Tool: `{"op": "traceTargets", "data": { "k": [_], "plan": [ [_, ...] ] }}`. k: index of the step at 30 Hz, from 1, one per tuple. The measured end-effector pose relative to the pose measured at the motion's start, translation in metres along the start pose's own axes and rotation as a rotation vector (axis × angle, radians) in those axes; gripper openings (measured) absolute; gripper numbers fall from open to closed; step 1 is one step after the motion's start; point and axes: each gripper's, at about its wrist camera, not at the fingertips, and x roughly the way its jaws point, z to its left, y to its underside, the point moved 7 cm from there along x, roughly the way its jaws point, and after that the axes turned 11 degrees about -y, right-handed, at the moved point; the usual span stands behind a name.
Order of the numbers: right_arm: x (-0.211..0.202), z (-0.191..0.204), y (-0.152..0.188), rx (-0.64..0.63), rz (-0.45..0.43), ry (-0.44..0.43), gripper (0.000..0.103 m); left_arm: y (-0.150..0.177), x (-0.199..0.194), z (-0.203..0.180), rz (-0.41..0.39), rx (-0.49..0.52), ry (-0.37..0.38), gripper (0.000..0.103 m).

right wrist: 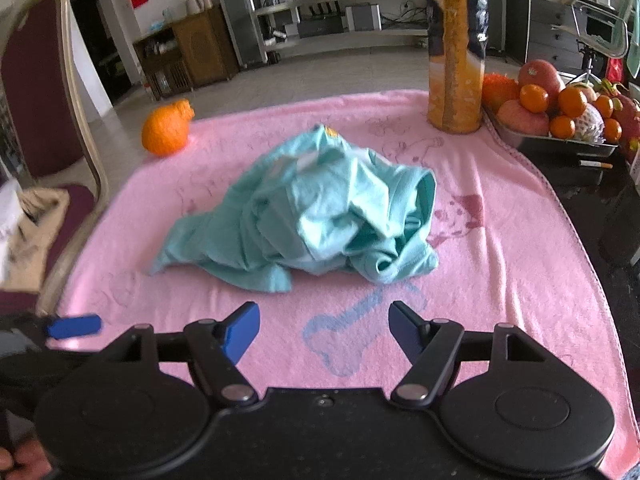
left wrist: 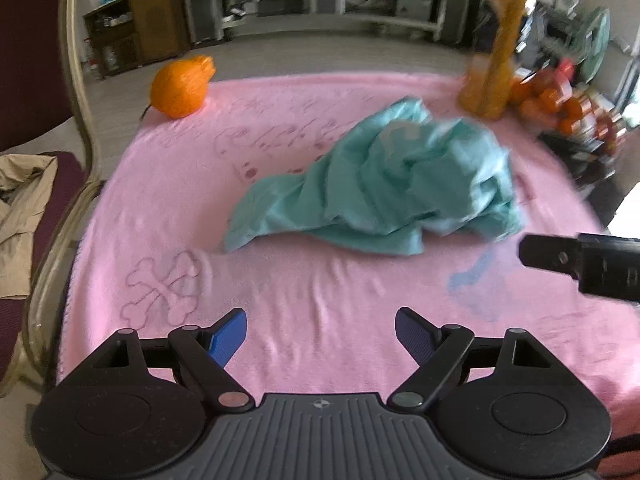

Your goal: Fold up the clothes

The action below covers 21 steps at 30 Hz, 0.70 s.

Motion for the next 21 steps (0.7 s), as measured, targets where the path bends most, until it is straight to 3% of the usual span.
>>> {"op": "traceTargets", "data": {
  "k": [3, 6, 10, 11, 15, 21],
  "plan": [
    [-0.001, 0.008, -0.001, -0.002, -0.043, -0.026, 0.07, -0.008, -0.02, 0.01, -0.054, -0.012, 0.017, 0.084],
    [-0.018, 0.022, -0.033, -0.041, -0.082, -0.015, 0.073, -0.019, -0.028, 0.02, -0.096, -0.001, -0.034, 0.086],
    [-0.033, 0.044, -0.055, -0.132, -0.127, -0.007, 0.075, -0.025, -0.021, 0.046, -0.108, -0.08, -0.073, 0.083],
    [-0.028, 0.049, -0.058, -0.152, -0.11, -0.021, 0.075, -0.024, -0.017, 0.051, -0.097, -0.087, -0.087, 0.081],
    [0.0, 0.069, -0.065, -0.223, -0.016, -0.1, 0.075, -0.014, 0.005, 0.068, -0.021, -0.111, -0.136, 0.053],
    [0.065, 0.09, -0.045, -0.395, 0.133, -0.209, 0.062, -0.003, 0.021, 0.078, 0.042, -0.112, -0.13, 0.054]
  ]
}}
